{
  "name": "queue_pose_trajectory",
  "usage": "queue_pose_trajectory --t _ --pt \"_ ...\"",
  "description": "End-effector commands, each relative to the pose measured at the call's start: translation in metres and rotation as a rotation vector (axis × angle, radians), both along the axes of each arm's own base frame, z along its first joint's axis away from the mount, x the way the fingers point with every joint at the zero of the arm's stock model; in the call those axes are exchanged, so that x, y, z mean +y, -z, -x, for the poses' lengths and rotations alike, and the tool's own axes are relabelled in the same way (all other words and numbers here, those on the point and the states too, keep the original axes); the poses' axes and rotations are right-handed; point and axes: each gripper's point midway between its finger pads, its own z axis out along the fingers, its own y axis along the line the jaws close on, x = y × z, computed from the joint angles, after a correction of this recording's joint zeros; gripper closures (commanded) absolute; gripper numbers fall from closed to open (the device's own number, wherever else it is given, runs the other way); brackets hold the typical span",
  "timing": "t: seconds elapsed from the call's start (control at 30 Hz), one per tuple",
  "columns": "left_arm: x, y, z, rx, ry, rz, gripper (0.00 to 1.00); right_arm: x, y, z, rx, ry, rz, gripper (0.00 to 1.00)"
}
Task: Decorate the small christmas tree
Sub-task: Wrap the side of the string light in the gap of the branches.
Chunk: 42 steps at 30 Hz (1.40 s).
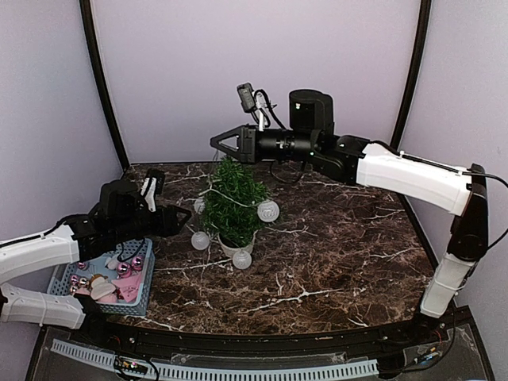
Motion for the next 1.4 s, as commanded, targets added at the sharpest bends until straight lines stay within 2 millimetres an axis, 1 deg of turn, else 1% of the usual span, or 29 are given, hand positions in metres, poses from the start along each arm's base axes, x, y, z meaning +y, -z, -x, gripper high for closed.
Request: queue_pose_trajectory --t 0.0,0.13,0.17,0.23,0.27,0.3,0.33,0.37,0.43,0.47,0.5,0.53,0.57,0.6,0.63,0.67,0.7,0.73,0.77,0.8,0.83,0.9,1.03,1.17,1.23,1.37 --pt "-0.009 -0.013 -0.007 -0.059 0.030 0.057 0.45 -0.006 -0.027 0.016 -0.044 -0.030 -0.051 1.00" --pt "-0.010 -0.009 -0.015 -0.047 0.022 0.030 0.54 -0.005 -0.026 0.019 -0.043 -0.038 -0.047 1.00" --pt "-0.012 -0.007 -0.017 -0.044 0.024 0.022 0.55 -0.005 -0.027 0.020 -0.045 -0.040 -0.049 1.00" --pt "-0.011 -0.006 -0.022 -0.044 0.005 0.006 0.68 -0.004 -0.027 0.022 -0.045 -0.043 -0.047 1.00" --pt "-0.010 -0.007 -0.024 -0.047 0.001 0.002 0.80 -0.004 -0.027 0.023 -0.045 -0.045 -0.046 1.00" --pt "-0.008 -0.004 -0.025 -0.039 -0.015 -0.012 0.86 -0.005 -0.027 0.023 -0.046 -0.044 -0.044 1.00" --pt "-0.006 -0.004 -0.026 -0.037 -0.028 -0.014 0.96 -0.005 -0.028 0.024 -0.048 -0.043 -0.043 1.00" --pt "-0.001 -0.005 -0.027 -0.039 -0.054 -0.022 0.99 -0.006 -0.028 0.026 -0.049 -0.045 -0.040 1.00" --pt "0.009 -0.010 -0.026 -0.043 -0.097 -0.021 1.00 -0.006 -0.027 0.032 -0.061 -0.053 -0.026 1.00" --pt "0.014 -0.020 -0.024 -0.058 -0.115 -0.003 1.00 -0.006 -0.025 0.036 -0.070 -0.053 -0.013 1.00" --pt "0.022 -0.021 -0.024 -0.052 -0.149 -0.018 1.00 -0.005 -0.021 0.040 -0.079 -0.052 0.006 1.00" --pt "0.029 -0.031 -0.021 -0.060 -0.174 -0.005 1.00 -0.003 -0.017 0.044 -0.091 -0.052 0.022 1.00" --pt "0.040 -0.027 -0.018 -0.039 -0.219 -0.039 1.00 -0.002 -0.009 0.047 -0.094 -0.045 0.053 1.00" --pt "0.047 -0.039 -0.015 -0.055 -0.246 -0.023 1.00 -0.001 -0.002 0.052 -0.096 -0.043 0.074 1.00" --pt "0.059 -0.036 -0.012 -0.040 -0.292 -0.056 1.00 0.001 0.006 0.054 -0.096 -0.038 0.093 1.00" --pt "0.067 -0.047 -0.008 -0.057 -0.319 -0.039 1.00 0.002 0.014 0.057 -0.094 -0.034 0.107 1.00" --pt "0.078 -0.046 -0.005 -0.047 -0.359 -0.067 1.00 0.004 0.022 0.059 -0.090 -0.027 0.119 1.00" --pt "0.085 -0.056 -0.002 -0.063 -0.381 -0.054 1.00 0.005 0.029 0.060 -0.085 -0.020 0.128 1.00" --pt "0.095 -0.055 0.001 -0.052 -0.416 -0.083 1.00 0.007 0.036 0.063 -0.078 -0.021 0.136 1.00" --pt "0.101 -0.066 0.003 -0.071 -0.433 -0.074 1.00 0.010 0.040 0.064 -0.079 -0.019 0.135 1.00" --pt "0.109 -0.066 0.005 -0.066 -0.458 -0.099 1.00 0.012 0.044 0.064 -0.079 -0.013 0.135 1.00" --pt "0.117 -0.075 0.005 -0.082 -0.476 -0.128 1.00 0.018 0.051 0.064 -0.079 0.000 0.131 1.00" --pt "0.123 -0.093 -0.005 -0.114 -0.478 -0.184 1.00 0.023 0.061 0.052 -0.082 0.068 0.110 1.00" --pt "0.124 -0.096 -0.028 -0.120 -0.468 -0.205 1.00 0.023 0.073 0.039 -0.088 0.143 0.098 1.00" --pt "0.126 -0.098 -0.040 -0.121 -0.468 -0.204 1.00 0.020 0.076 0.030 -0.095 0.196 0.085 1.00" --pt "0.129 -0.106 -0.065 -0.138 -0.471 -0.193 1.00 0.021 0.079 0.020 -0.109 0.250 0.061 1.00"
